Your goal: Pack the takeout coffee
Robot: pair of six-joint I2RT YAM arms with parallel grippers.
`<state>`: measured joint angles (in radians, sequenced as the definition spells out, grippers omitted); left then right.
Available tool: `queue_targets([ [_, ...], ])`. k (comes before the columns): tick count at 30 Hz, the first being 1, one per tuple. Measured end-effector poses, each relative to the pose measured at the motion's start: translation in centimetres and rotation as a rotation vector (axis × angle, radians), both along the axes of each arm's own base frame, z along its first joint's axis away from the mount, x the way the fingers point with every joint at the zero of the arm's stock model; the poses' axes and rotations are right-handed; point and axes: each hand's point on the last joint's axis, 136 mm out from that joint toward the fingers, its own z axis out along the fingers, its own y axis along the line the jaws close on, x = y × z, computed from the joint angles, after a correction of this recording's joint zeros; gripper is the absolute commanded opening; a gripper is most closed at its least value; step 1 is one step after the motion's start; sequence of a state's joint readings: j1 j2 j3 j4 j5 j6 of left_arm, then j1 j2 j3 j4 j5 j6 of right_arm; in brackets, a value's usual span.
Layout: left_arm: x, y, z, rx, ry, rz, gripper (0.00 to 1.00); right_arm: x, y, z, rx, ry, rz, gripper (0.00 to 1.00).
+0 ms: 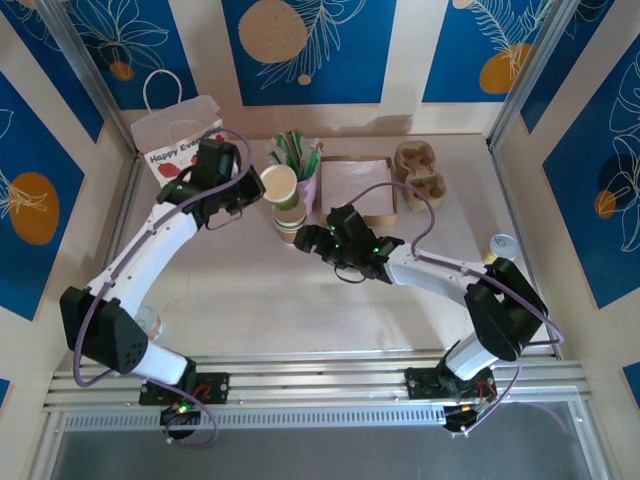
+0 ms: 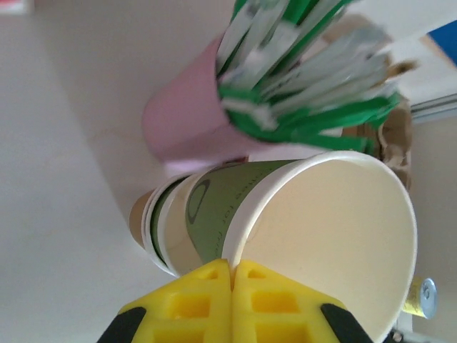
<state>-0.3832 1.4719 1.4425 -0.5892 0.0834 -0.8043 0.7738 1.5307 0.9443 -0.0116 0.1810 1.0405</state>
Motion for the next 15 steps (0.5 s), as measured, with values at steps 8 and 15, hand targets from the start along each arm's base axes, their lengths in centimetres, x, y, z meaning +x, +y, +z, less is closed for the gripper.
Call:
queue_targets([
  [8, -0.3, 0.5, 2.6, 0.049, -0.04, -0.033, 0.0, -1.3, -2.7, 1.5, -0.156, -0.037, 0.042, 0.94],
  [15, -7.1, -0.1, 3.3, 0.122, -0.048, -0.154, 0.0, -0.7, -8.5, 2.0, -0.343, -0.034, 0.008, 1.0],
])
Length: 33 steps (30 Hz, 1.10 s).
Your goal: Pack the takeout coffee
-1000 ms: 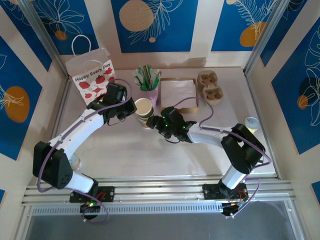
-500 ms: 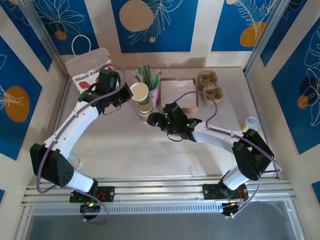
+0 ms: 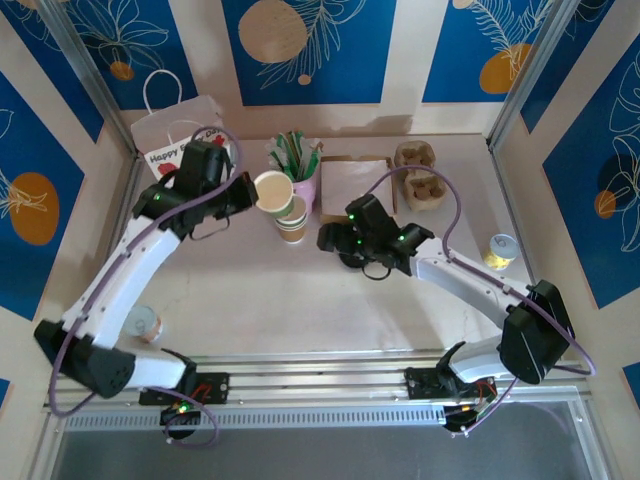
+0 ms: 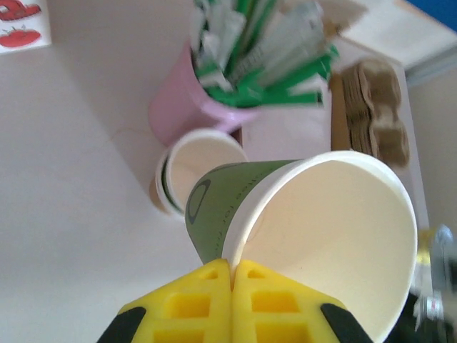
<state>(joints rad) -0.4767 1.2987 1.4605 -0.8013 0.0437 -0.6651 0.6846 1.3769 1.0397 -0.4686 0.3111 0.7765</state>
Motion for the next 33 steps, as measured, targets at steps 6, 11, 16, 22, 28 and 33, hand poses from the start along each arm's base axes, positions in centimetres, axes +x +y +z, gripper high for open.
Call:
queue_targets([
  [6, -6.2, -1.4, -3.7, 0.064, 0.056, -0.132, 0.0, 0.0, -3.6, -2.8, -0.16, 0.071, -0.011, 0.99],
  [11, -9.0, -2.8, -10.1, 0.155, 0.173, -0.207, 0.0, -0.3, -4.2, -6.0, -0.265, 0.142, 0.03, 1.0],
  [16, -10.4, -4.4, -13.9, 0.205, 0.235, -0.26, 0.0, -0.4, -4.3, -7.8, -0.314, 0.183, 0.059, 0.98],
  [22, -9.9, -6.0, -15.0, 0.202, 0.219, -0.275, 0.0, 0.0, -4.1, -8.1, -0.333, 0.173, 0.09, 0.96],
  [28, -9.9, -6.6, -17.0, 0.211, 0.23, -0.28, 0.0, 0.6, -3.7, -9.1, -0.351, 0.171, 0.113, 0.92],
  [33, -9.8, -7.0, -17.8, 0.206, 0.238, -0.272, 0.0, 1.0, -3.5, -9.8, -0.36, 0.169, 0.127, 0.9],
])
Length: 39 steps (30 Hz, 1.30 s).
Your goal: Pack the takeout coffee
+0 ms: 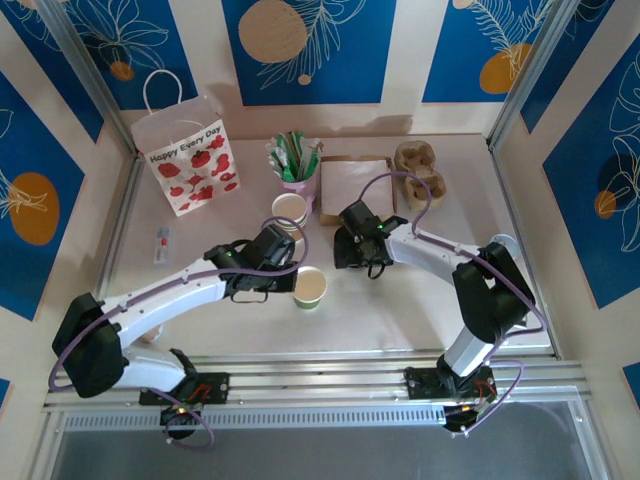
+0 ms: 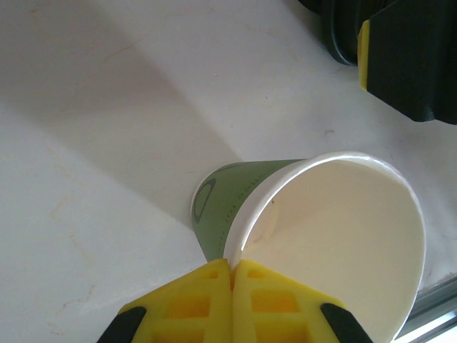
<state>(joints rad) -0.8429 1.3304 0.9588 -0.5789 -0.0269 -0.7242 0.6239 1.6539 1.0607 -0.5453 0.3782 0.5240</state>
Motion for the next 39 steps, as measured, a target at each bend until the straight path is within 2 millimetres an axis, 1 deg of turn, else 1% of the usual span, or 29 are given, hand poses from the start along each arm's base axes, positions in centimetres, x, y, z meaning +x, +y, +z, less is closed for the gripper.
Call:
queue_targets([
  [2, 0.1, -0.2, 0.1, -0.007, -0.007, 0.0, 0.0, 0.1, 0.1, -0.2, -0.002, -0.003, 0.005, 0.89],
  [3, 0.2, -0.2, 0.2, -0.01, -0.01, 0.0, 0.03, 0.2, 0.1, -0.3, -0.003, -0.002, 0.008, 0.88],
  [6, 0.3, -0.2, 0.2, -0.008, -0.016, -0.003, 0.17, 0.4, 0.1, -0.5, -0.008, -0.006, 0.013, 0.88],
  [8, 0.4, -0.1, 0.2, 0.003, -0.027, -0.012, 0.28, 0.6, 0.1, -0.6, -0.011, -0.009, 0.016, 0.87],
  [9, 0.5, -0.1, 0.3, 0.008, -0.033, -0.013, 0.3, 0.6, 0.1, -0.6, -0.012, -0.012, 0.017, 0.87],
  [12, 0.8, 0.1, 1.0, 0.024, -0.055, -0.016, 0.3, 0.8, 0.1, -0.7, -0.017, -0.018, 0.021, 0.87],
  [14, 1.1, 0.2, 1.8, 0.038, -0.076, -0.02, 0.31, 0.9, 0.1, -0.8, -0.02, -0.02, 0.025, 0.86],
  [16, 1.5, 0.4, 2.9, 0.05, -0.106, -0.025, 0.36, 1.1, 0.1, -0.9, -0.02, -0.023, 0.03, 0.84],
  [18, 1.8, 0.7, 4.3, 0.062, -0.143, -0.027, 0.42, 1.2, 0.1, -0.8, -0.022, -0.029, 0.034, 0.82],
  [21, 2.3, 1.5, 7.0, 0.082, -0.214, -0.029, 0.47, 1.4, 0.2, -0.8, -0.02, -0.038, 0.039, 0.81],
  [23, 2.7, 2.5, 8.9, 0.098, -0.265, -0.021, 0.49, 1.5, 0.2, -0.7, -0.021, -0.043, 0.044, 0.8],
  [25, 2.9, 3.7, 10.2, 0.111, -0.298, -0.009, 0.51, 1.6, 0.3, -0.7, -0.019, -0.048, 0.049, 0.81],
  [26, 3.1, 4.6, 10.7, 0.122, -0.312, 0.002, 0.51, 1.7, 0.3, -0.7, -0.019, -0.051, 0.052, 0.8],
  [29, 3.6, 7.5, 11.6, 0.174, -0.333, 0.041, 0.52, 1.9, 0.2, -1.0, -0.023, -0.05, 0.055, 0.81],
  [32, 3.8, 9.8, 12.0, 0.242, -0.346, 0.064, 0.52, 1.9, 0.0, -1.4, -0.033, -0.04, 0.056, 0.81],
  [35, 3.6, 11.7, 12.5, 0.303, -0.369, 0.074, 0.52, 2.0, -0.1, -1.5, -0.041, -0.042, 0.055, 0.81],
  [39, 3.5, 13.3, 13.3, 0.364, -0.406, 0.08, 0.53, 2.1, -0.2, -1.4, -0.04, -0.045, 0.056, 0.79],
])
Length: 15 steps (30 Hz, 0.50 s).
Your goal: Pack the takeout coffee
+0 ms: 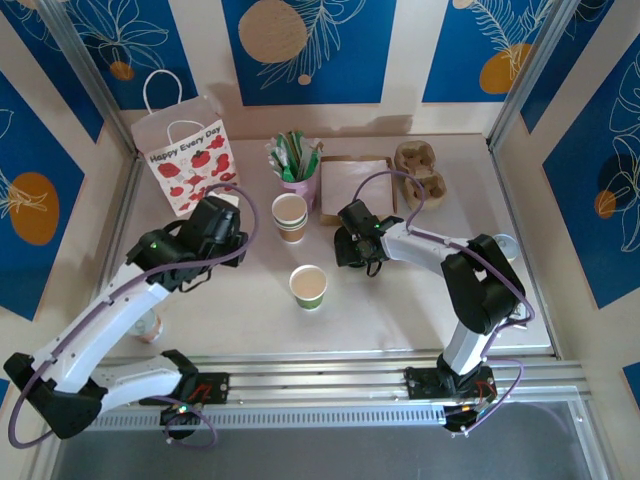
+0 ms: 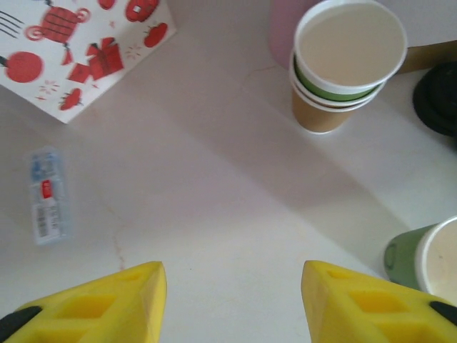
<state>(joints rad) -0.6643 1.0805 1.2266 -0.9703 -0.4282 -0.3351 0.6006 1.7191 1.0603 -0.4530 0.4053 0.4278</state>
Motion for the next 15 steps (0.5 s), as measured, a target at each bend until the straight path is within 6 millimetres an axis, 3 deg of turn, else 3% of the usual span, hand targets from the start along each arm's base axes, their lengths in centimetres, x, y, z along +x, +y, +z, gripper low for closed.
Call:
queue_targets([
  [4, 0.0, 1.5, 0.4, 0.051, -0.039, 0.02, 0.53, 0.2, 0.1, 0.1, 0.004, -0.006, -0.001, 0.76],
  [15, 0.0, 4.2, -0.9, 0.155, -0.068, 0.056, 0.54, 0.4, 0.2, 0.2, 0.008, -0.017, 0.006, 0.67],
])
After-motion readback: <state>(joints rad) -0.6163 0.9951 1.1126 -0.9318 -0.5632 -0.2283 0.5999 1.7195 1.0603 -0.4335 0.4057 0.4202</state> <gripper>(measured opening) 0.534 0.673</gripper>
